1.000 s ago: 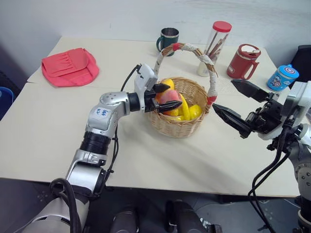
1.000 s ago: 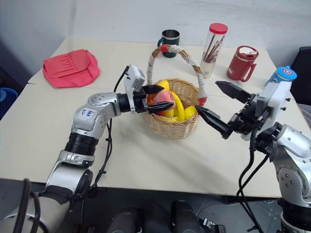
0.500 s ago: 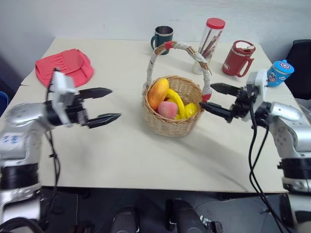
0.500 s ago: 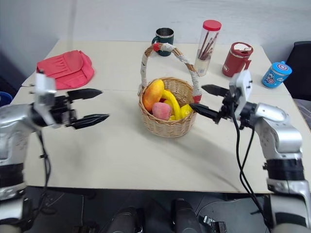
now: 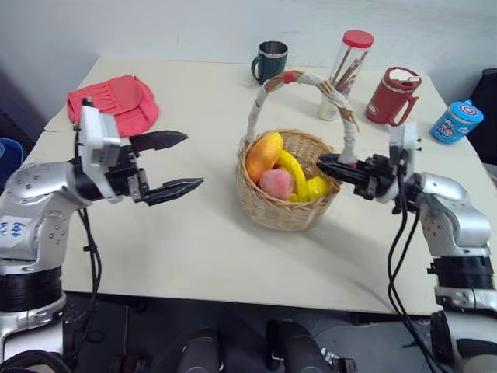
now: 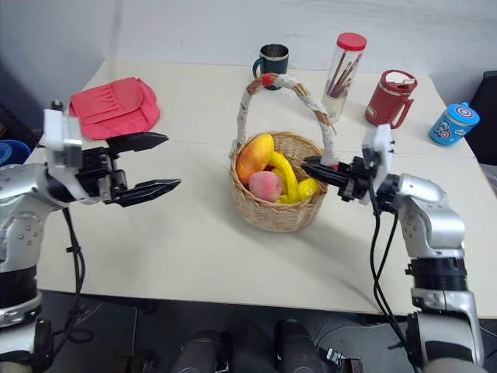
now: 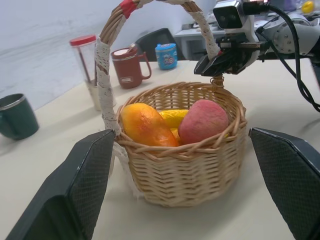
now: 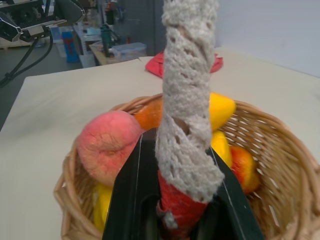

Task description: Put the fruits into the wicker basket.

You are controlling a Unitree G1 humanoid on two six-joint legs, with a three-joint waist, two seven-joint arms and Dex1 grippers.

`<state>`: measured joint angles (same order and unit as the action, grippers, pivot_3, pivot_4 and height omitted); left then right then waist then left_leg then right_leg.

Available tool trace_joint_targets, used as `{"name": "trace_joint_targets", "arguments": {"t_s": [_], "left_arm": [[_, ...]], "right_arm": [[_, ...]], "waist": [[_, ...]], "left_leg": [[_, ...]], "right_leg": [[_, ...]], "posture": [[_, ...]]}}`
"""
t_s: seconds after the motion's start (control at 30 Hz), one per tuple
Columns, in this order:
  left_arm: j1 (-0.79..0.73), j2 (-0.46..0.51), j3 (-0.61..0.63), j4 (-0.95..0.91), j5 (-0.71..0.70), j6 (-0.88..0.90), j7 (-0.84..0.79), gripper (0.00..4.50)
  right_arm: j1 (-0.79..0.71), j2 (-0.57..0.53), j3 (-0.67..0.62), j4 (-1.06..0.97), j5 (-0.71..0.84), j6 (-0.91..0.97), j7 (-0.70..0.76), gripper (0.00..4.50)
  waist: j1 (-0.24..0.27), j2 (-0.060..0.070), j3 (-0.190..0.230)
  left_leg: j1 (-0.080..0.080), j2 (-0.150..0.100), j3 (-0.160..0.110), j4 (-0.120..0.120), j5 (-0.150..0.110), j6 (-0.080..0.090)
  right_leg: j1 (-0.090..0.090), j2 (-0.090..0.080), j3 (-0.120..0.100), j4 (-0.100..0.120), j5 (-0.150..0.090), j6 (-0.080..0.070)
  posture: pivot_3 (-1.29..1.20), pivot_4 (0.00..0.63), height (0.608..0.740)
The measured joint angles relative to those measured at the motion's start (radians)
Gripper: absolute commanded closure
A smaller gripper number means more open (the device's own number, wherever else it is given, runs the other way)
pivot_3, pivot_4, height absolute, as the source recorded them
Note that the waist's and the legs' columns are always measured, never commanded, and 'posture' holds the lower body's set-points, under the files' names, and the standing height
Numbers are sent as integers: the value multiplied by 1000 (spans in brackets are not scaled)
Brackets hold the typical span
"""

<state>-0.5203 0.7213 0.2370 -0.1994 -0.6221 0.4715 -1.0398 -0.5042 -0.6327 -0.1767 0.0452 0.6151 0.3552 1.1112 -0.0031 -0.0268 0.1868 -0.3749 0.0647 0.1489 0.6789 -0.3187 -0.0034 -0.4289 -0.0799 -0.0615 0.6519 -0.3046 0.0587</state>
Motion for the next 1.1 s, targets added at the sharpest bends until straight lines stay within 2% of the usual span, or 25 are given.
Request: {"name": "trace_joint_targets", "arguments": {"t_s": [0.1, 0.3, 0.43, 0.57, 0.63, 0.67, 0.77, 0.97, 1.0, 1.1], "left_arm": [[-47, -55, -58, 63, 7, -28, -8, 0], [-107, -105, -128, 178, 39, -79, -49, 0], [-165, -134, -165, 259, 62, -119, -88, 0], [-176, -140, -184, 296, 82, -145, -115, 0], [-176, -140, -186, 297, 86, -149, -120, 0], [-176, -139, -186, 297, 89, -149, -122, 0], [-166, -128, -168, 297, 89, -144, -111, 0], [20, 17, -87, 417, 164, -234, -116, 0], [64, 38, -76, 428, 173, -249, -123, 0], [192, 74, -56, 427, 190, -294, -156, 0]], "right_arm": [[210, -17, -169, -185, 31, 24, -107, 4301], [406, -24, -435, -346, 66, 30, -263, 4301], [489, -6, -493, -322, 32, -32, -293, 4301], [440, 10, -493, -169, 8, -101, -298, 4301], [415, 10, -490, -100, -3, -125, -291, 3555], [408, 9, -483, -78, -7, -137, -284, 3370], [409, 7, -455, -58, -22, -166, -259, 2373], [546, -52, -505, -71, -40, -255, -188, 244], [586, -77, -523, -71, -44, -271, -161, 35], [673, -134, -580, -70, -41, -292, -78, 35]], "waist": [[18, 0, 0], [2, 1, 0], [-3, 1, 0], [-18, 1, 0], [-22, 1, 0], [-23, 1, 0], [-26, 1, 0], [-25, 1, 0], [-25, 1, 0], [-23, 1, 0]], "left_leg": [[-1, 0, -2, 0, 0, 0], [3, 0, 2, 1, 0, 0], [4, -1, 3, 0, 0, -1], [5, 0, 5, 0, 0, 0], [5, 0, 4, -1, 0, -1], [5, 1, 4, -1, 0, -1], [5, 2, 5, -2, 1, -2], [7, 1, 5, -5, 1, -2], [7, 1, 5, -7, 0, -2], [7, 0, 5, -9, 0, 0]], "right_leg": [[0, 1, -2, -1, 0, 0], [2, 3, 2, 0, 1, 1], [2, 9, 5, 0, 1, 1], [1, 10, 7, 1, 1, 1], [1, 10, 8, 1, 1, 1], [1, 11, 8, 1, 1, 1], [1, 12, 9, 1, 1, 1], [0, 11, 10, -1, 1, 1], [0, 9, 10, -2, 1, 1], [1, 3, 9, -6, 2, 2]], "posture": [[0, 150, 740], [0, 150, 740], [0, 150, 740], [0, 150, 740], [0, 150, 740], [0, 150, 740], [0, 150, 740], [0, 150, 740], [0, 150, 740], [0, 150, 740]]}}
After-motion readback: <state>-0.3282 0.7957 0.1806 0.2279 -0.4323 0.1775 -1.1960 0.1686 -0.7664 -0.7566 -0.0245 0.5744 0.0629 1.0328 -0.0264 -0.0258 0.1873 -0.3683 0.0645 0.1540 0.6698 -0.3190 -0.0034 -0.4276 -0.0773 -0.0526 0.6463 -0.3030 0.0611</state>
